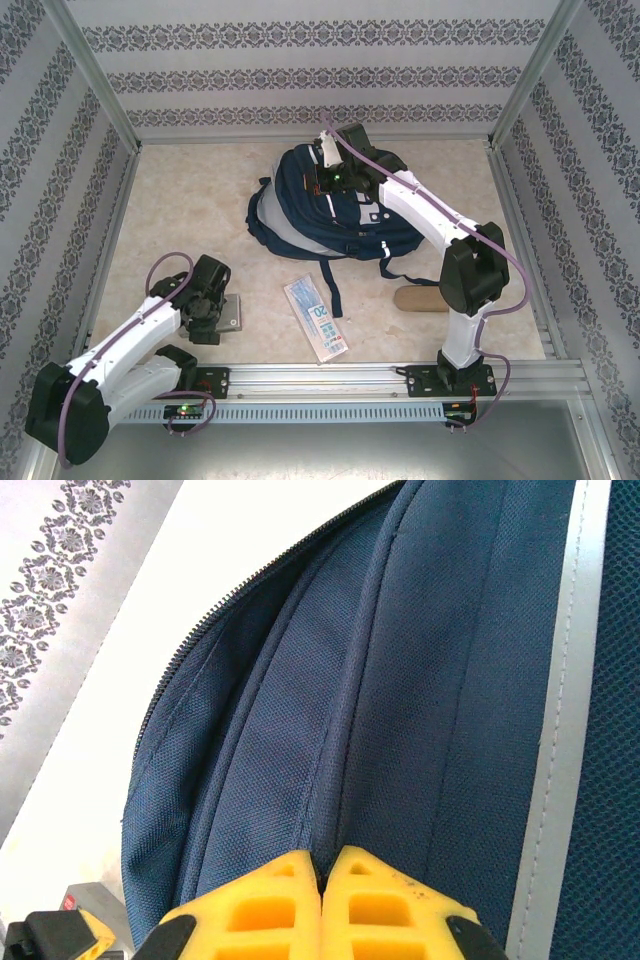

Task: Pack the student bag
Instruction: Pick up the book from the bottom-left of the table.

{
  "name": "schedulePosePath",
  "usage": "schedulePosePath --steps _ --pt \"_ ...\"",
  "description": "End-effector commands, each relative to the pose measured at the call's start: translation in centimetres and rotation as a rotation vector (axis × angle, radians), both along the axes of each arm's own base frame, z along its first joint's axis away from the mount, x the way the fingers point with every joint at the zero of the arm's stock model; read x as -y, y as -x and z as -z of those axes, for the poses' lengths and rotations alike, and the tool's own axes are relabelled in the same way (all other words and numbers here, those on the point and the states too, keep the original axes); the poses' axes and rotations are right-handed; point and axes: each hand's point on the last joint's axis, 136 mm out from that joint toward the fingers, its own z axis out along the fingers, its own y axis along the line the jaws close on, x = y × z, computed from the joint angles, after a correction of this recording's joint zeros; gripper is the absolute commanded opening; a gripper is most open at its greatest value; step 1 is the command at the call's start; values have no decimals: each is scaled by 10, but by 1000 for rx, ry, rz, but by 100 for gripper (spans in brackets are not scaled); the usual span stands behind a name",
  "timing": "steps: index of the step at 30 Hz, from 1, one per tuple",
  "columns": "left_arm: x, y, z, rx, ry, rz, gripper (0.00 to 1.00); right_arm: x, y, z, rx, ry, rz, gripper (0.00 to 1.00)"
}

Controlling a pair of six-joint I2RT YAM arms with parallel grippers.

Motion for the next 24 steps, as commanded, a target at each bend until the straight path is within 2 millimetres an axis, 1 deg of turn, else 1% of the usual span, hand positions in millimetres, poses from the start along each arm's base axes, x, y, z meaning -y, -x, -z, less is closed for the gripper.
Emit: schedulePosePath --steps 1,8,24 --pt "-3 -11 -3 51 -24 -32 100 -22 9 -45 86 -119 -76 0" --pt "-8 -18 -2 75 -65 -21 100 -24 8 -43 78 -120 -81 0" --pt "-6 -8 16 -19 -70 -31 100 -24 7 -41 72 -123 -80 0"
